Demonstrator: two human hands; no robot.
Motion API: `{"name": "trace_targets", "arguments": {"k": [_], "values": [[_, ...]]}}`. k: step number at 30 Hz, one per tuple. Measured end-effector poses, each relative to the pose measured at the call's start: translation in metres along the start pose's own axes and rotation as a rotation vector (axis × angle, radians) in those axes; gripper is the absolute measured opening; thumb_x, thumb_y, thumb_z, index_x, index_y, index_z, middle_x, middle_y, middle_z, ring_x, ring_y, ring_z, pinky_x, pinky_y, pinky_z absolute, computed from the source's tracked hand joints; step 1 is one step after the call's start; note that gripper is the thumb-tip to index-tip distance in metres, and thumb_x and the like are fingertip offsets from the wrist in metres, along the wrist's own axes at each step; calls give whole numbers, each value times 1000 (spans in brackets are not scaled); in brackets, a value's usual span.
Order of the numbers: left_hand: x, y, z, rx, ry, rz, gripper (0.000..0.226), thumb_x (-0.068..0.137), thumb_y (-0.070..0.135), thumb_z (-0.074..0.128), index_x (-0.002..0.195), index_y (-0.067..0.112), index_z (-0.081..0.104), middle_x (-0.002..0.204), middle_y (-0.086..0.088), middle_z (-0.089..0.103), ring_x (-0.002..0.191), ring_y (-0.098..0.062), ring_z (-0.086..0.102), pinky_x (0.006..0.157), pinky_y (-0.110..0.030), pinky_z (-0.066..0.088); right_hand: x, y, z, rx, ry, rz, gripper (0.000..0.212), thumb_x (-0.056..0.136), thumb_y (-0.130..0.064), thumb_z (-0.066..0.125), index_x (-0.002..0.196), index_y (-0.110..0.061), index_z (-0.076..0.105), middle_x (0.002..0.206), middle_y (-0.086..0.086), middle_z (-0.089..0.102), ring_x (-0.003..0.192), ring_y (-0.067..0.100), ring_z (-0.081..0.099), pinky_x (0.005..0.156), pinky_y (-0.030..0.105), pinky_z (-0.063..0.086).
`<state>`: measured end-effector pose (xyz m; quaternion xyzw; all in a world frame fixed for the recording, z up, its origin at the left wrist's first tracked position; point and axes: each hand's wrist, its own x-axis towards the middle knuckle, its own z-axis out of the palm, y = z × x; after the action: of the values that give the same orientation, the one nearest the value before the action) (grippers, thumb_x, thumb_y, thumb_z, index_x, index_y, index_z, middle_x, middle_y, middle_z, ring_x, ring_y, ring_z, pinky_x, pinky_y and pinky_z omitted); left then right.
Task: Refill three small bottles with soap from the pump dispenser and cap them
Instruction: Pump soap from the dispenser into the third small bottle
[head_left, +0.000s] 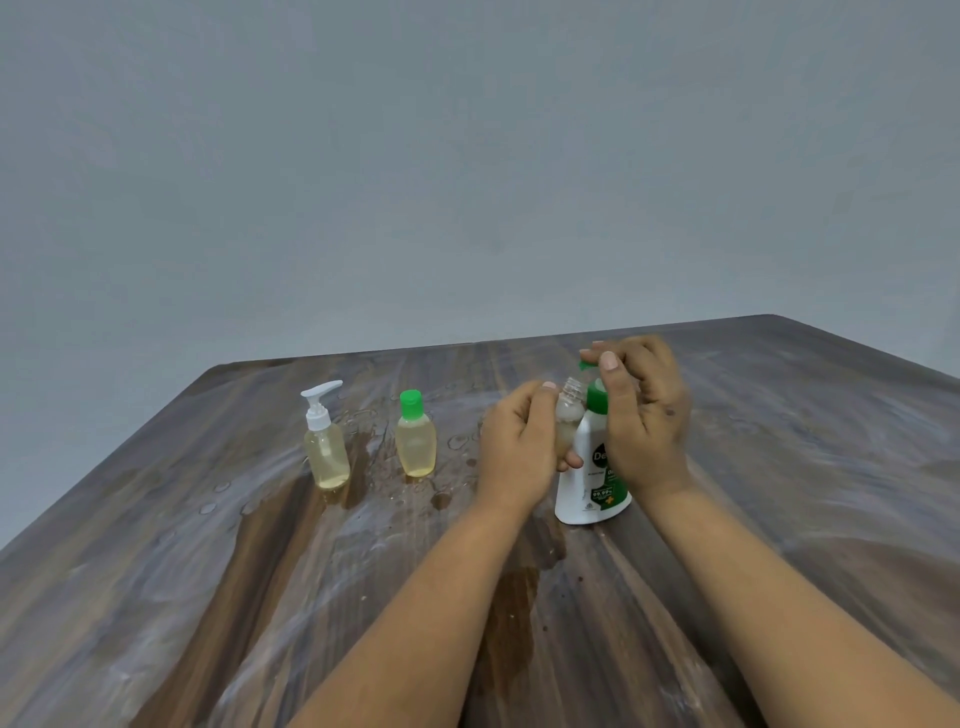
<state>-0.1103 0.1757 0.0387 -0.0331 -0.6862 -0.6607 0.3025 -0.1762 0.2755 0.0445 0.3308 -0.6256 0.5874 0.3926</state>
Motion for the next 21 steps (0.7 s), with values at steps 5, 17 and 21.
{"name": "trace_targets", "arguments": {"k": [5,17,21], "values": [[1,-3,0,11,11,-4,35,104,19,40,80,1,58,54,-5,60,42,-17,58,39,-21,43,0,-1,1,17,9,32,33,98,-28,47,84,-11,72,81,10,60,79,3,56,71,12,42],[2,-1,1,29,28,-8,36,104,17,40,84,-9,56,55,-10,58,41,-17,56,40,-19,41,-1,2,0,48,16,12,36,98,-26,44,85,-5,70,87,8,63,88,1,57,77,17,43],[2,-1,1,26,33,-18,36,104,17,40,83,-9,55,55,-12,56,41,-17,56,39,-19,42,1,3,2,11,23,33,31,97,-27,50,78,-13,70,77,7,58,73,2,55,65,15,42]]}}
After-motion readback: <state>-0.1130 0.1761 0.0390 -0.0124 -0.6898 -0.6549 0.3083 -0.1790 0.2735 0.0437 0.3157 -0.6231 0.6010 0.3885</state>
